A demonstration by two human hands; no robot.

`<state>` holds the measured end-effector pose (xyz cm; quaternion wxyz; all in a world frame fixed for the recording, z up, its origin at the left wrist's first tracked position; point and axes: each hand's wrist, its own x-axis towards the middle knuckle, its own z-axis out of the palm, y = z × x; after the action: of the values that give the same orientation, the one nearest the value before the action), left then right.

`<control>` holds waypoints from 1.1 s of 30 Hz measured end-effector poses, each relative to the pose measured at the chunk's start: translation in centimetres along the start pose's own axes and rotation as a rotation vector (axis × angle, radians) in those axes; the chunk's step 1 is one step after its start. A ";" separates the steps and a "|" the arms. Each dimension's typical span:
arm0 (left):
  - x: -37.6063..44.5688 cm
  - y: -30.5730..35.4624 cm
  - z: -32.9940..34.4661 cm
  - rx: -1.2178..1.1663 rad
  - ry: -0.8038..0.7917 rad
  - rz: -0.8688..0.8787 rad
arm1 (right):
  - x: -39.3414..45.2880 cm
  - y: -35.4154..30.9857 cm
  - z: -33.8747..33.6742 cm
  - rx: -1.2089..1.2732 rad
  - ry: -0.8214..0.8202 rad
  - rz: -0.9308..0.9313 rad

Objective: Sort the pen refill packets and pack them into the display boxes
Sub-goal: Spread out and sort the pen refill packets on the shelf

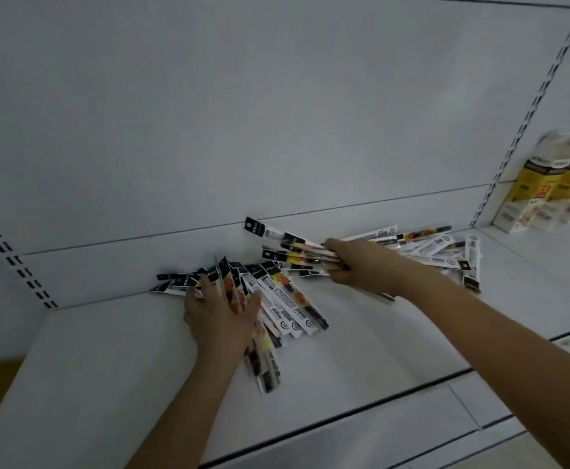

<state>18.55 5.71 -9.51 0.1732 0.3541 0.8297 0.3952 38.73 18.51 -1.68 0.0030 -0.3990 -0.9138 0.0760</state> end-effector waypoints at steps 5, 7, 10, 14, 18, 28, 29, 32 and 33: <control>-0.5 -1.5 -1.5 -0.032 -0.088 -0.019 | 5.2 -4.9 4.6 0.005 -0.089 -0.059; -1.1 -2.2 -1.7 -0.019 -0.117 0.021 | 4.9 -5.8 6.6 0.033 -0.075 -0.033; -1.7 -2.4 -1.9 0.030 -0.117 0.062 | 4.0 -7.5 8.9 0.054 0.021 0.046; -1.7 -2.5 -2.7 0.026 -0.101 0.065 | 2.3 -12.1 9.3 0.122 -0.032 0.100; -0.6 -3.5 -3.6 0.011 0.002 0.011 | 1.0 -14.2 8.2 0.188 -0.183 -0.095; -0.8 -3.6 -3.1 0.144 0.082 0.010 | 3.7 -9.3 4.7 0.245 0.159 -0.183; -1.0 -3.6 -2.9 0.140 0.105 0.015 | 5.2 -9.3 4.8 0.185 0.175 -0.188; -1.2 -3.7 -2.7 0.115 0.152 0.030 | 9.2 -10.1 5.9 -0.051 0.165 -0.188; -1.3 -3.8 -2.6 0.107 0.158 0.036 | 9.9 -10.6 6.2 -0.128 0.163 -0.184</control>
<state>16.24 1.73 -10.78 0.0810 0.3455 0.8542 0.3799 23.86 17.76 -6.84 0.0588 -0.3179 -0.9462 -0.0158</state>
